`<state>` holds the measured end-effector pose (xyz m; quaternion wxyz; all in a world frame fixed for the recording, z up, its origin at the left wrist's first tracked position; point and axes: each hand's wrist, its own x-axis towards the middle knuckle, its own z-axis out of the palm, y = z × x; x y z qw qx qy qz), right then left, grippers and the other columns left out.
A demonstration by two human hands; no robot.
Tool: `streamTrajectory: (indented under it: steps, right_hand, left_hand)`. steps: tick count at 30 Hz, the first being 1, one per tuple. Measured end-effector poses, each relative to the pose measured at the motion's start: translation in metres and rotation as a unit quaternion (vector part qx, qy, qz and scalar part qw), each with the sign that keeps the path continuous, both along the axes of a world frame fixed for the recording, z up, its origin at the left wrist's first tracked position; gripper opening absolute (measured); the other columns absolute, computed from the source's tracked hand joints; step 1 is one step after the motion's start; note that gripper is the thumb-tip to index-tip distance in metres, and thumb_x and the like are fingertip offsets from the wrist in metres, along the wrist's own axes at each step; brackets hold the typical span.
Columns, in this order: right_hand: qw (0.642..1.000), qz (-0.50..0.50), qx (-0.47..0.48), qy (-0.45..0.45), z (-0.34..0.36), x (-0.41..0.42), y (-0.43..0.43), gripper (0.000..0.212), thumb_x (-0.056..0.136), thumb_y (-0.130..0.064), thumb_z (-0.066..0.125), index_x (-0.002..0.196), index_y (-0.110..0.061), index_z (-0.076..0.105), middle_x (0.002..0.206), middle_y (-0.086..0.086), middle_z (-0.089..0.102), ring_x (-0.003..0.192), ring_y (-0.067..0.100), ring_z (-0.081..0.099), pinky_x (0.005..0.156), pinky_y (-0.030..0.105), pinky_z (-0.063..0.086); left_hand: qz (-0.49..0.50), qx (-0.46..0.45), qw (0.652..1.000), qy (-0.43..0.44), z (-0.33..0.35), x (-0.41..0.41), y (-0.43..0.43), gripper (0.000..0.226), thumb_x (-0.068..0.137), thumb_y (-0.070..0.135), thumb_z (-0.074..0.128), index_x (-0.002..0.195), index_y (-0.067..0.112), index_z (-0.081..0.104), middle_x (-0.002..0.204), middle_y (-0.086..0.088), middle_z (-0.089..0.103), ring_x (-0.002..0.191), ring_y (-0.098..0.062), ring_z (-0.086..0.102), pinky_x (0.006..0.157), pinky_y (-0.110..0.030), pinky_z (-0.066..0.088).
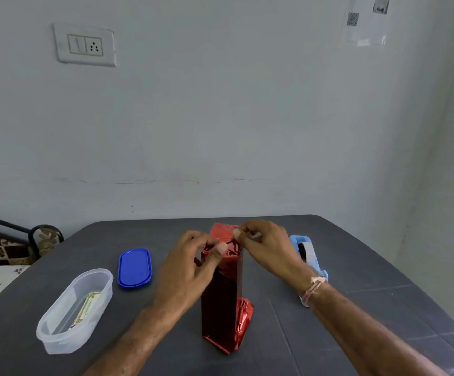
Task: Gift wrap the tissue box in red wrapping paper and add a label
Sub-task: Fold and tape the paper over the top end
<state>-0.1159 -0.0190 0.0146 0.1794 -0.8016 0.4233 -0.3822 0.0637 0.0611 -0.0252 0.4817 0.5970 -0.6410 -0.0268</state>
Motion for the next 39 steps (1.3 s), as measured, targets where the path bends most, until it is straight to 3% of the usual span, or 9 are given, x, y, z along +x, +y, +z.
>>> streamTrajectory:
  steps: [4, 6, 8, 14, 17, 23, 28, 34, 39]
  right_hand:
    - [0.995, -0.013, 0.064, -0.073, 0.004, 0.010, -0.007, 0.031, 0.088, -0.046, 0.074, 0.071, -0.021, 0.071, 0.071, -0.003, 0.071, 0.068, 0.009, 0.063, 0.072, 0.034, 0.056]
    - [0.992, -0.016, 0.085, -0.098, 0.005, 0.016, -0.011, 0.029, 0.083, -0.044, 0.079, 0.072, -0.018, 0.072, 0.071, -0.001, 0.072, 0.067, 0.013, 0.066, 0.069, 0.034, 0.058]
    - [0.988, -0.020, 0.101, -0.113, 0.005, 0.022, -0.016, 0.020, 0.078, -0.034, 0.083, 0.073, -0.017, 0.074, 0.071, 0.000, 0.073, 0.067, 0.013, 0.069, 0.066, 0.031, 0.059]
    - [0.972, -0.009, 0.171, -0.163, 0.003, 0.027, -0.027, 0.007, 0.080, -0.011, 0.083, 0.077, -0.013, 0.077, 0.073, 0.000, 0.076, 0.068, 0.009, 0.072, 0.063, 0.020, 0.058]
    - [0.953, -0.007, 0.226, -0.200, 0.001, 0.027, -0.034, 0.004, 0.082, -0.009, 0.082, 0.084, -0.007, 0.079, 0.080, 0.007, 0.078, 0.071, 0.013, 0.072, 0.066, 0.024, 0.060]
    - [0.933, -0.018, 0.265, -0.242, -0.004, 0.027, -0.044, 0.006, 0.082, -0.006, 0.080, 0.088, -0.005, 0.078, 0.088, 0.016, 0.079, 0.076, 0.021, 0.073, 0.077, 0.038, 0.065]
    - [0.916, -0.010, 0.294, -0.274, -0.006, 0.026, -0.044, 0.003, 0.084, -0.003, 0.076, 0.086, -0.005, 0.077, 0.088, 0.017, 0.078, 0.074, 0.020, 0.071, 0.066, 0.031, 0.061]
    - [0.889, 0.024, 0.344, -0.302, -0.002, 0.020, -0.040, 0.008, 0.089, 0.002, 0.070, 0.090, -0.005, 0.074, 0.081, 0.009, 0.075, 0.067, 0.015, 0.071, 0.056, 0.024, 0.057]
    - [0.862, 0.041, 0.380, -0.334, -0.006, 0.001, -0.041, 0.015, 0.091, -0.006, 0.072, 0.106, -0.002, 0.073, 0.094, 0.012, 0.077, 0.080, 0.021, 0.076, 0.062, 0.030, 0.061]
  left_hand:
    - [-0.030, 0.028, 0.998, 0.057, 0.021, 0.013, -0.014, 0.044, 0.099, 0.054, 0.050, 0.098, 0.021, 0.079, 0.107, 0.015, 0.065, 0.092, 0.002, 0.064, 0.083, -0.026, 0.055]
    - [-0.044, 0.058, 0.995, 0.069, 0.030, 0.021, -0.025, 0.020, 0.094, 0.038, 0.070, 0.088, 0.022, 0.080, 0.099, 0.011, 0.070, 0.093, -0.001, 0.065, 0.090, -0.037, 0.055]
    - [-0.067, 0.110, 0.988, 0.085, 0.037, 0.025, -0.030, 0.008, 0.083, 0.034, 0.083, 0.084, 0.027, 0.080, 0.101, 0.012, 0.073, 0.101, -0.005, 0.064, 0.093, -0.035, 0.052]
    - [-0.099, 0.138, 0.971, 0.166, 0.038, 0.017, -0.038, 0.023, 0.077, 0.023, 0.089, 0.098, 0.025, 0.079, 0.104, 0.010, 0.074, 0.094, 0.013, 0.062, 0.079, -0.009, 0.041]
    - [-0.101, 0.119, 0.967, 0.200, 0.033, 0.013, -0.042, 0.017, 0.082, 0.016, 0.085, 0.097, 0.023, 0.079, 0.097, 0.008, 0.077, 0.091, 0.007, 0.067, 0.072, -0.002, 0.044]
    - [-0.062, 0.091, 0.967, 0.230, 0.031, 0.004, -0.049, 0.011, 0.086, 0.010, 0.079, 0.090, 0.020, 0.081, 0.087, 0.008, 0.079, 0.081, 0.002, 0.071, 0.069, -0.009, 0.048]
    - [-0.060, 0.104, 0.963, 0.242, 0.031, 0.002, -0.053, 0.013, 0.079, 0.017, 0.087, 0.090, 0.020, 0.081, 0.089, 0.004, 0.078, 0.080, -0.001, 0.071, 0.066, -0.010, 0.050]
    - [-0.034, 0.106, 0.966, 0.232, 0.028, -0.003, -0.056, 0.017, 0.073, 0.024, 0.091, 0.087, 0.022, 0.081, 0.094, 0.007, 0.077, 0.093, -0.009, 0.069, 0.085, -0.030, 0.057]
    - [-0.031, 0.102, 0.968, 0.227, 0.027, -0.003, -0.057, 0.018, 0.074, 0.025, 0.091, 0.088, 0.022, 0.080, 0.099, 0.010, 0.073, 0.095, -0.006, 0.065, 0.078, -0.023, 0.049]
